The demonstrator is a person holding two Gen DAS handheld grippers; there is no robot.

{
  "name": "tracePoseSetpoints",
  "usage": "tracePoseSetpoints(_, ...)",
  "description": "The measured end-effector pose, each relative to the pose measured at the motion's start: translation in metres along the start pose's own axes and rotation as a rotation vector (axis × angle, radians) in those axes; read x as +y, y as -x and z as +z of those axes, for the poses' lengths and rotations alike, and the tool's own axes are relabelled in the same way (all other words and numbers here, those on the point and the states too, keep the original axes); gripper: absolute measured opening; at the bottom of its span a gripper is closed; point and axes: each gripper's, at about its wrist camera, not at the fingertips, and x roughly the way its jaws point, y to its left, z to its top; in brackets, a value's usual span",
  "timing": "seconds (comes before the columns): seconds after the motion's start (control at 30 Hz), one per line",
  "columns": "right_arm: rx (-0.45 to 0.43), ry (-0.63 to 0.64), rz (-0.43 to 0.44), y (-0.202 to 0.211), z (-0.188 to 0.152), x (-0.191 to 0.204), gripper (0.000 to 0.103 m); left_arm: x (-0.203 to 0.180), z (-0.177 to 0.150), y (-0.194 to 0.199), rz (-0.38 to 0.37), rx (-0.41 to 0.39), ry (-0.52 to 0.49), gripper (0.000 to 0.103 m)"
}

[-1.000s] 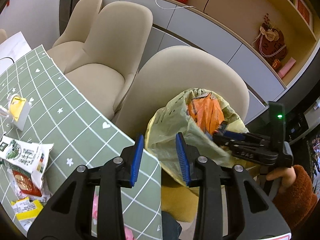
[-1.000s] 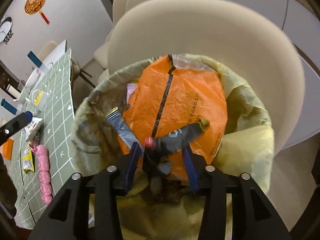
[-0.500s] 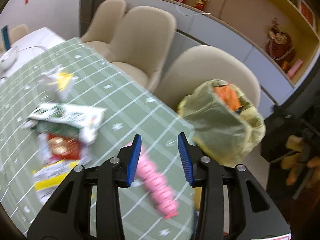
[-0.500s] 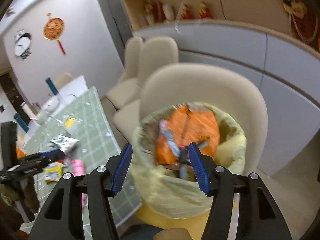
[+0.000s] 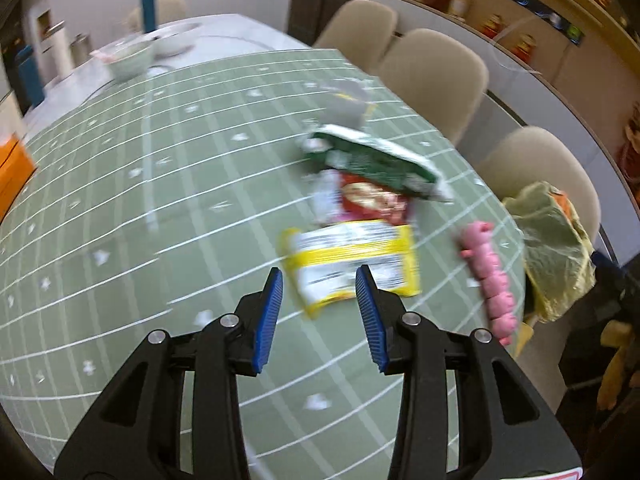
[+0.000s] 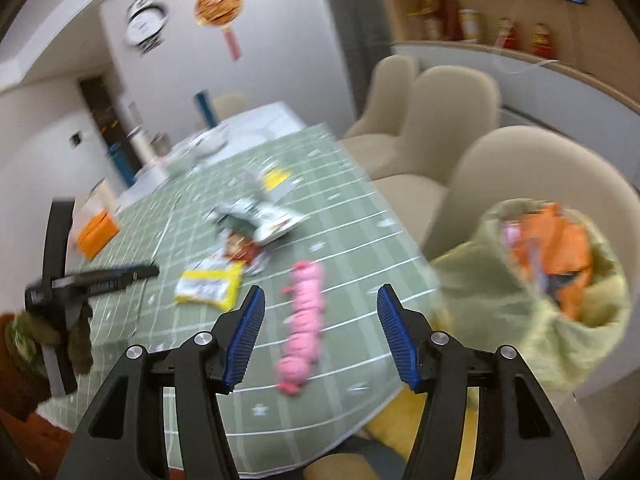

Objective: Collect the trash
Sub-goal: 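Move both open grippers back over the remaining trash on the table, then grasp the white milk carton with the right gripper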

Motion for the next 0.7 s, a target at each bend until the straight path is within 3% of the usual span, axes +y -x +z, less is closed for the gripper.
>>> tracePoseSetpoints(0.13, 0.064, 0.035, 0.070, -0.028, -0.009, 0.028, 0.055, 0.024, -0.007, 0.000, 0.000, 0.008, 0.037, 0.037)
tracePoseSetpoints(0.33, 0.151, 0.125, 0.071, -0.056, -0.021, 0.058, 0.054, 0.026, -0.010, -0.019, -0.038, 0.042, 0.039, 0.037)
tracePoseSetpoints(0.53, 0.137, 0.052, 0.123, -0.059, -0.023, 0.051, 0.051, 0.021, -0.009, -0.032, -0.076, 0.061, 0.041, 0.037)
tracePoseSetpoints(0.7, 0.159, -0.076, 0.237, -0.066, -0.023, 0.036, 0.051, 0.015, -0.010, -0.037, -0.098, 0.062, 0.043, 0.037)
